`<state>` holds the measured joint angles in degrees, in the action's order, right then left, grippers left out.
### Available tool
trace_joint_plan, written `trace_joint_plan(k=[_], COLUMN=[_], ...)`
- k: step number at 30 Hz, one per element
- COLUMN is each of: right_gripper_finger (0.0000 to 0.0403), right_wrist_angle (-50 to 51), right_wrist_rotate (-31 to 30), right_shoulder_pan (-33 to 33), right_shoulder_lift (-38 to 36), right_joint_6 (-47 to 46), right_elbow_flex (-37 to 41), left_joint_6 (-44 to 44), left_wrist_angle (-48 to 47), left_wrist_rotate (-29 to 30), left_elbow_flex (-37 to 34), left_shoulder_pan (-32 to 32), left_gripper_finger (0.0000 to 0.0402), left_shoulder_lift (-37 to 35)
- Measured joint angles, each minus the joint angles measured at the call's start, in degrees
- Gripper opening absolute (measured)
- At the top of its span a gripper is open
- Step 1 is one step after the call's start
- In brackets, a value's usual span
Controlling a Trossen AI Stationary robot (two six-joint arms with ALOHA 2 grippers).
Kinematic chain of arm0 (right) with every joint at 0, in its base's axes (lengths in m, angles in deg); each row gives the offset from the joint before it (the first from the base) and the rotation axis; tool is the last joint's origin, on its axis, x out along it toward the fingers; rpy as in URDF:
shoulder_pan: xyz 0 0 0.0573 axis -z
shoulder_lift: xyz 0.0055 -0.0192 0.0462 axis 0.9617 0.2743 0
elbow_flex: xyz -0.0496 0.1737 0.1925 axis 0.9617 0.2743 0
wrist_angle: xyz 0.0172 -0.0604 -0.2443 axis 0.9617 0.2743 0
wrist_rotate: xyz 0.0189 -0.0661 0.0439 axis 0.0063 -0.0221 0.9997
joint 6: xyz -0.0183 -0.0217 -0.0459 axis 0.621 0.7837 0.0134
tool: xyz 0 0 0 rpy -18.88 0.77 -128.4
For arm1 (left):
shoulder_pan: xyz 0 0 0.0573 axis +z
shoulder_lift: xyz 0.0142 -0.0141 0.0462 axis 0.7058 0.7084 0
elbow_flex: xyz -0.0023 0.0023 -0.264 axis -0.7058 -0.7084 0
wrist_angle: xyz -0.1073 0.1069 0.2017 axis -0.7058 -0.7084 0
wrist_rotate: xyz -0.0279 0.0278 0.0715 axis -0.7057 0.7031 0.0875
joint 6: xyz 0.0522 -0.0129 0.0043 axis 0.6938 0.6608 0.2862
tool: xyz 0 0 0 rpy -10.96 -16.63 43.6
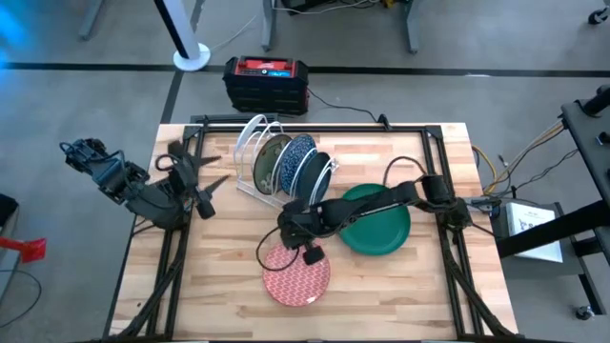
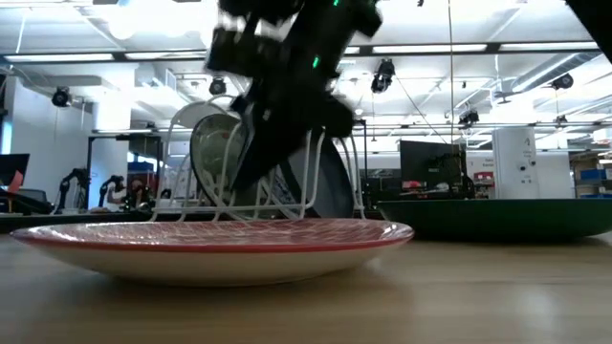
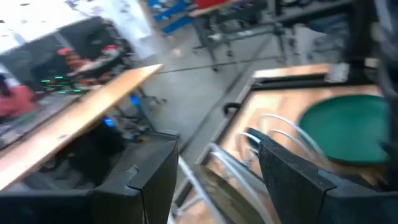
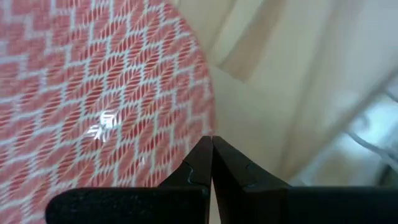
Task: Sort dishes
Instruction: Put the dark green plate into the dish rack
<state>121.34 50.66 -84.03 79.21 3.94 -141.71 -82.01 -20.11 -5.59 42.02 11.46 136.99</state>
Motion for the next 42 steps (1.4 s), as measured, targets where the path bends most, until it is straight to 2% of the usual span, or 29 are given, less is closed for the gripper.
trace_joint_plan(k=[3, 9, 16, 20, 22, 27, 32, 34, 39, 42], right_gripper_finger=[0.0001, 0.0, 0.0, 0.0008, 0.0023, 0.0085, 0.0153, 0.0175, 0.0201, 0.02], right_wrist_angle=[4.4, 12.3, 12.6, 12.5, 12.3, 11.5, 10.1, 9.8, 7.9, 8.9], right_wrist_rotate=[-0.7, -9.0, -6.1, -5.0, -3.6, -1.4, -1.8, -1.9, -2.3, -2.3], right_shoulder_pan=[0.0, -2.5, -4.2, -6.5, -7.7, -10.4, -11.2, -11.2, -11.2, -11.2], right_shoulder_lift=[-3.0, -11.2, -24.1, -29.1, -29.9, -30.0, -28.5, -27.8, -27.6, -27.7], right_joint_6=[-3.8, -13.1, -34.5, -41.3, -43.8, -50.9, -55.0, -55.2, -55.3, -55.2], right_elbow_flex=[0.4, 6.6, 21.9, 29.1, 32.2, 36.7, 39.3, 40.3, 42.5, 42.6], left_joint_6=[0.0, -0.3, -2.4, -4.0, -4.9, -5.6, -3.3, -2.1, -4.0, -5.0], left_wrist_angle=[0.1, 1.0, 2.0, 2.4, 2.4, 2.2, 0.8, 0.5, 0.3, 0.2], left_wrist_rotate=[-3.8, -6.7, -5.5, -5.3, -5.0, 0.6, 12.7, 13.6, 2.1, 0.9], left_elbow_flex=[-0.1, -2.0, -4.1, -4.1, -4.3, -4.6, -4.6, -4.6, -4.6, -4.7], left_shoulder_pan=[-0.1, -0.7, -0.9, -1.2, -1.3, -1.3, -1.1, -0.1, 5.1, 8.9], left_gripper_finger=[0.0213, 0.0213, 0.0213, 0.0213, 0.0213, 0.0213, 0.0213, 0.0209, 0.0178, 0.0156], left_shoulder_lift=[1.4, 5.9, 10.4, 11.6, 12.1, 12.5, 11.7, 11.0, 7.9, 6.9])
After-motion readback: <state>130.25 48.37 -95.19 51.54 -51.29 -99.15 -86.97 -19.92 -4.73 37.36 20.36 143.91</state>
